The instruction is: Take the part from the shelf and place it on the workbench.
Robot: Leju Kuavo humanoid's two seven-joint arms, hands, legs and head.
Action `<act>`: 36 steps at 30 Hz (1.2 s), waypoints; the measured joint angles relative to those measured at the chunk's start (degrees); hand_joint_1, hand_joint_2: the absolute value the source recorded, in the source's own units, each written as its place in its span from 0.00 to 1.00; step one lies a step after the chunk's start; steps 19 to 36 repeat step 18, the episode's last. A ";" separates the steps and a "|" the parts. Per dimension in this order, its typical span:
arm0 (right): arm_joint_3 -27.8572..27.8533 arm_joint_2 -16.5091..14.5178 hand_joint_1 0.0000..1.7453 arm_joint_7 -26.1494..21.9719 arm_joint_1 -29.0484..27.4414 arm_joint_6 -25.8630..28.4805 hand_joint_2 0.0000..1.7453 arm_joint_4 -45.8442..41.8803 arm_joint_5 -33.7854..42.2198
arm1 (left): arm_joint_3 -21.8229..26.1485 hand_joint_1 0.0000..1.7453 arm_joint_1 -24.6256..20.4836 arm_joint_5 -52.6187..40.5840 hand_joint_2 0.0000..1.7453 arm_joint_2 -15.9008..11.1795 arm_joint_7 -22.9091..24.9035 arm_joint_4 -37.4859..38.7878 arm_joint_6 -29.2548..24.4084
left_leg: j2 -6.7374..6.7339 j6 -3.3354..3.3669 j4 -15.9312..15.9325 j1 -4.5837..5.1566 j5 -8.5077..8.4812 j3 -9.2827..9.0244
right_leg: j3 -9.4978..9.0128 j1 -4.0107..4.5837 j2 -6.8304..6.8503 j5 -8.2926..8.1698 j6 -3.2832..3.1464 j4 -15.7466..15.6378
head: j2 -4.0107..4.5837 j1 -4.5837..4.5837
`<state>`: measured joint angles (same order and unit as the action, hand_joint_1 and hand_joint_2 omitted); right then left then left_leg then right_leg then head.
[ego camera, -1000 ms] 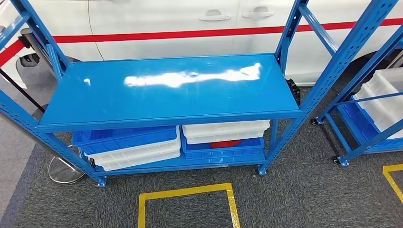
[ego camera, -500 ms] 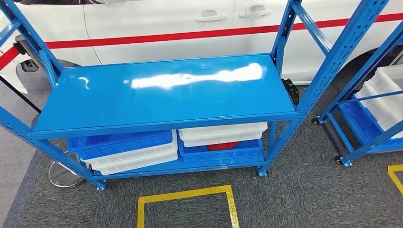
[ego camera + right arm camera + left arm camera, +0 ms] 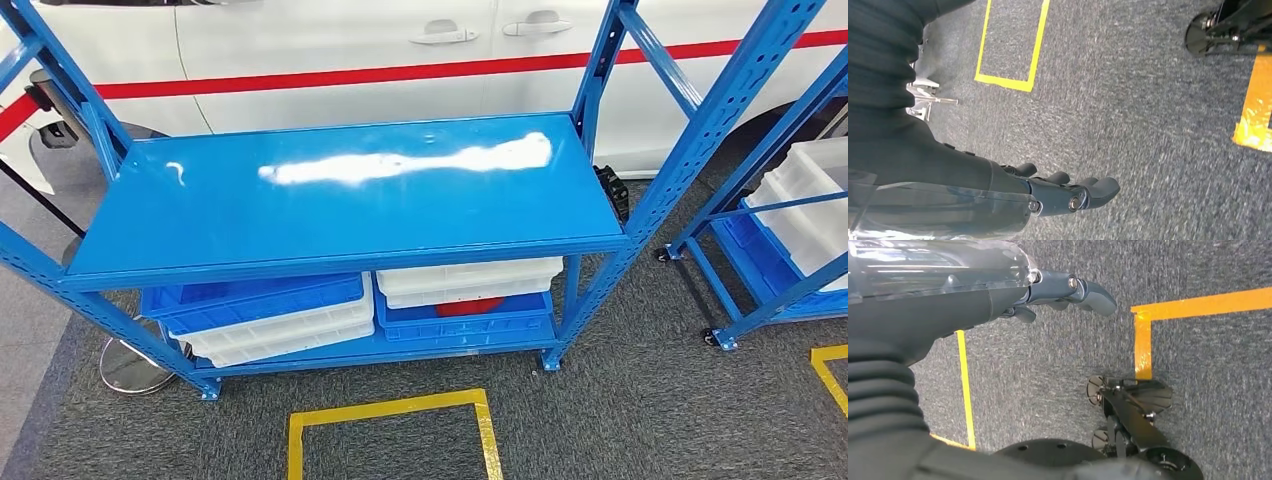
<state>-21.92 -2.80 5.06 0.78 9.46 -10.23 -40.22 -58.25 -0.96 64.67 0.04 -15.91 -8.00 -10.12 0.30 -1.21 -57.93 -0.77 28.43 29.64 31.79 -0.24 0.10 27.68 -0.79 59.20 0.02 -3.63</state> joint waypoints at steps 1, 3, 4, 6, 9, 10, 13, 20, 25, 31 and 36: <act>-0.01 -0.01 0.00 -0.01 0.00 0.00 1.00 0.00 0.00 | 0.00 0.00 -0.01 0.00 1.00 -0.01 0.00 0.00 0.00 | 0.00 0.08 0.00 0.09 0.00 0.00 | -0.01 -0.06 0.00 -0.02 0.06 -0.03 | 0.00 0.00; -0.01 -0.03 0.00 -0.03 0.00 -0.01 1.00 0.00 0.00 | 0.00 0.00 -0.01 0.01 1.00 -0.02 0.00 0.00 0.00 | 0.00 0.17 -0.01 0.15 -0.01 0.00 | -0.03 -0.12 -0.01 -0.06 0.16 -0.07 | 0.00 0.00; -0.02 -0.04 0.00 -0.03 0.00 -0.03 1.00 0.00 0.00 | 0.00 0.00 -0.02 0.02 1.00 -0.02 0.00 0.00 0.00 | 0.00 0.20 -0.01 0.16 -0.01 0.00 | -0.04 -0.14 -0.02 -0.08 0.21 -0.09 | 0.00 0.00; -0.03 -0.04 0.00 -0.01 0.00 -0.18 1.00 0.00 0.00 | 0.00 0.00 -0.02 0.02 1.00 -0.04 0.05 0.00 0.02 | 0.00 0.25 -0.03 0.17 0.00 0.00 | -0.05 -0.19 -0.02 -0.11 0.25 -0.13 | 0.00 0.00; -0.05 -0.03 0.00 0.23 0.01 -0.64 1.00 0.00 -0.03 | 0.00 0.00 -0.02 0.03 1.00 -0.08 0.44 0.00 0.04 | 0.00 0.29 -0.05 0.17 -0.01 0.00 | -0.06 -0.28 -0.02 -0.12 0.26 -0.14 | 0.00 0.00; -0.05 -0.03 0.00 0.31 0.01 -0.81 1.00 0.00 -0.04 | 0.00 0.00 -0.02 0.05 1.00 -0.08 0.59 0.00 0.03 | 0.00 0.29 -0.05 0.17 -0.01 0.00 | -0.06 -0.29 -0.02 -0.12 0.26 -0.14 | 0.00 0.00; -0.04 -0.02 0.00 0.33 -0.01 -1.01 1.00 -0.01 0.00 | 0.21 0.00 0.03 0.04 1.00 -0.08 0.90 0.00 -0.20 | 0.00 0.31 -0.05 0.16 -0.02 0.00 | -0.06 -0.29 -0.02 -0.12 0.26 -0.14 | 0.00 0.00; 0.59 -0.02 0.00 0.13 -0.34 -1.28 1.00 -0.27 2.17 | 3.75 0.00 0.59 -3.46 1.00 -0.08 1.98 -0.40 -0.29 | 0.00 0.31 -0.04 0.15 -0.02 -0.02 | -0.05 -0.27 -0.03 -0.12 0.26 -0.14 | 0.00 0.00; 0.59 -0.02 0.00 0.13 -0.34 -1.28 1.00 -0.27 2.17 | 3.75 0.00 0.59 -3.46 1.00 -0.08 1.98 -0.40 -0.29 | 0.00 0.31 -0.04 0.15 -0.02 -0.02 | -0.05 -0.27 -0.03 -0.12 0.26 -0.14 | 0.00 0.00; 0.59 -0.02 0.00 0.13 -0.34 -1.28 1.00 -0.27 2.17 | 3.75 0.00 0.59 -3.46 1.00 -0.08 1.98 -0.40 -0.29 | 0.00 0.31 -0.04 0.15 -0.02 -0.02 | -0.05 -0.27 -0.03 -0.12 0.26 -0.14 | 0.00 0.00; 0.59 -0.02 0.00 0.13 -0.34 -1.28 1.00 -0.27 2.17 | 3.75 0.00 0.59 -3.46 1.00 -0.08 1.98 -0.40 -0.29 | 0.00 0.31 -0.04 0.15 -0.02 -0.02 | -0.05 -0.27 -0.03 -0.12 0.26 -0.14 | 0.00 0.00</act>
